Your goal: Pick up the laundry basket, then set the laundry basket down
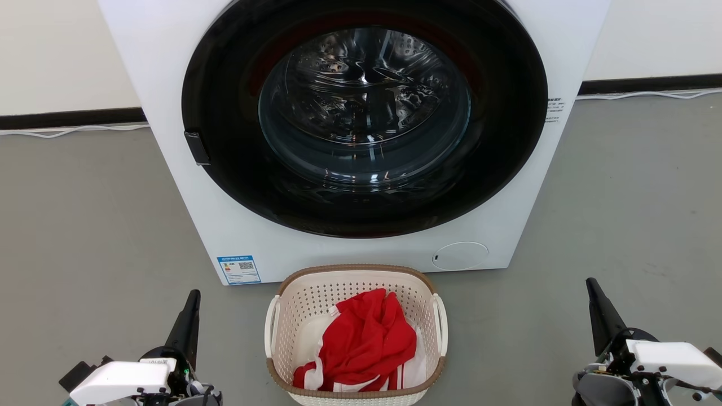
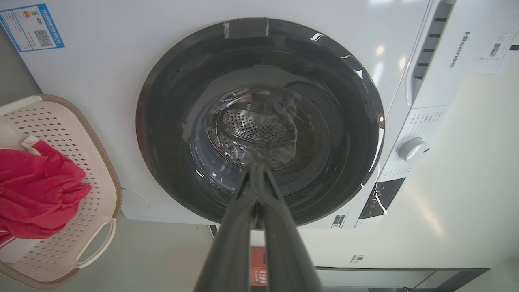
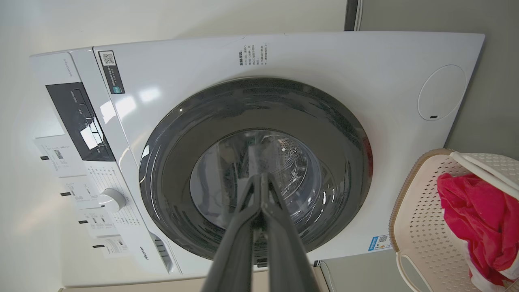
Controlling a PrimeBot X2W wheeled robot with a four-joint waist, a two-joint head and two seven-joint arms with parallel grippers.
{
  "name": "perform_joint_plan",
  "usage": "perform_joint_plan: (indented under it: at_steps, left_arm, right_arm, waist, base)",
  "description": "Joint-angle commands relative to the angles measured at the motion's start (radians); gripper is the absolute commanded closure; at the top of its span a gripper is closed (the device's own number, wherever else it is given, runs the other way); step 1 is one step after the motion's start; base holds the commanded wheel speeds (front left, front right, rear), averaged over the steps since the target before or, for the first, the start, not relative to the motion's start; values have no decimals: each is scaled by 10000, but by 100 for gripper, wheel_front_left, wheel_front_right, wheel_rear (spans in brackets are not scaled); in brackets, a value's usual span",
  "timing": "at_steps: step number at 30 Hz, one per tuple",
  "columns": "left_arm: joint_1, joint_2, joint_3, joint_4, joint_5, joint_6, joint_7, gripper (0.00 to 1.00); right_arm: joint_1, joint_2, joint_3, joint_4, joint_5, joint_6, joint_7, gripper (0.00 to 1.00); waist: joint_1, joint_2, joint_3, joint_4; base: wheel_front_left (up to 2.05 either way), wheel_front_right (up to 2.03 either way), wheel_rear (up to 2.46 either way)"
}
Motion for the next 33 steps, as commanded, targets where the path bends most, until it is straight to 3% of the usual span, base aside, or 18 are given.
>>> perform_joint_plan:
  at_steps: [1, 4, 5, 16, 19, 33]
  left_arm:
    - [-548, 102, 288, -225, 22, -75, 62, 100]
    - [-548, 102, 288, -225, 22, -75, 62, 100]
    - [0, 0, 0, 0, 0, 0, 0, 0]
    - [373, -92, -115, 289, 149, 3, -223, 0]
    - [408, -87, -141, 210, 265, 4, -311, 0]
    - [462, -66, -278, -341, 1516, 183, -692, 0]
  right_arm:
    - [-414, -35, 185, -251, -21, 73, 75, 100]
    - [-414, -35, 185, -251, -21, 73, 75, 100]
    - [0, 0, 0, 0, 0, 0, 0, 0]
    - [350, 61, 188, 305, -152, -1, -209, 0]
    - [364, 59, 230, 242, -298, 1, -297, 0]
    - [404, 48, 474, -241, -1935, 9, -678, 0]
  waist:
    - [0, -1, 0, 0]
    - [0, -1, 0, 0]
    - [0, -1, 0, 0]
    - [22, -1, -24, -1]
    - [5, -1, -13, -1]
    - [0, -1, 10, -2]
  base:
    - [0, 0, 0]
    - [0, 0, 0]
    - [0, 0, 0]
    - [0, 0, 0]
    - [0, 0, 0]
    - [0, 0, 0]
